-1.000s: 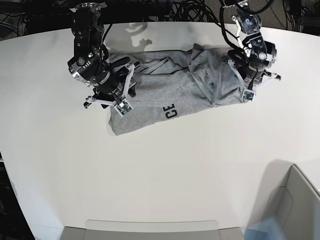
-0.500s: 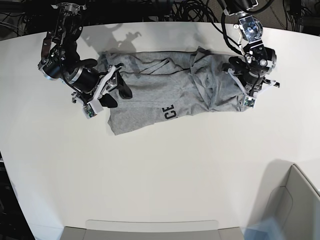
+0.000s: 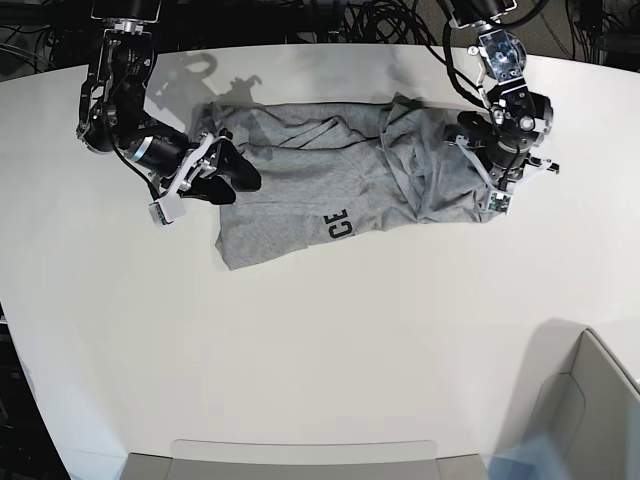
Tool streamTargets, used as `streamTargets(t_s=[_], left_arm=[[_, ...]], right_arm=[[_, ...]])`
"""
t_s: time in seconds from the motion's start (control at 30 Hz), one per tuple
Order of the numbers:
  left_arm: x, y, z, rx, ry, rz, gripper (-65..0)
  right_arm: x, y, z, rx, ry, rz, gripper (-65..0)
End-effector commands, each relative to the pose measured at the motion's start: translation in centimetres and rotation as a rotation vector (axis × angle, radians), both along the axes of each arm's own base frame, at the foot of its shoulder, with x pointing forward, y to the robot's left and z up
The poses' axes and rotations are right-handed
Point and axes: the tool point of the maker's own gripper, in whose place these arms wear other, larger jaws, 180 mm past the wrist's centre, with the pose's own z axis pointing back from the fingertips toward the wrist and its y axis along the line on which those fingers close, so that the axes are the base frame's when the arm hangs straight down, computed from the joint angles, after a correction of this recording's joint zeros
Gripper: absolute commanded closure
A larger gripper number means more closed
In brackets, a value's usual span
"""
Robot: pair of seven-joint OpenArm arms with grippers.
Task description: Fold the T-shirt properly
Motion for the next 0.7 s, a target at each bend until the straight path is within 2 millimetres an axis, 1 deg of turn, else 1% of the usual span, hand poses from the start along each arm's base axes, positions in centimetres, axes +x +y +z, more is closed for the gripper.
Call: streamTargets(t_s=[0.0,0.17,0.23,0.37,0.47,0.67], left_arm=[[-1.3,-0.3,-0.9,0.002,0.064,-0.014,0.0],[-1.3,-0.3,-0.9,0.002,0.064,-0.014,0.0],[-1.3,-0.3,-0.9,0.002,0.064,-0.014,0.0],[-1.3,-0.4,-0.9,0.000,0.064,-0.014,0.0],[-1.3,-0.4,-0.9,-0.001,0.064,-0.014,0.0],[-1.3,-0.4,-0.9,-0.002,0.064,-0.013,0.0]], right_arm=[[0.8,-0.1,1.3,0.032,-0.055,-0.013,-35.1],[1.1,-1.9,0.3,0.035,-0.023,-0.075,-35.1],[1.2,-2.6,0.3,0.030,-0.022,-0.097,-35.1],[1.2,-4.6,0.2,0.019,-0.018,-0.161,-35.1],[1.3,-5.7,-0.2,0.019,0.018,-0.219,-35.1],[1.4,-6.6,-1.5,-0.042,0.065,-0.257,-35.1]])
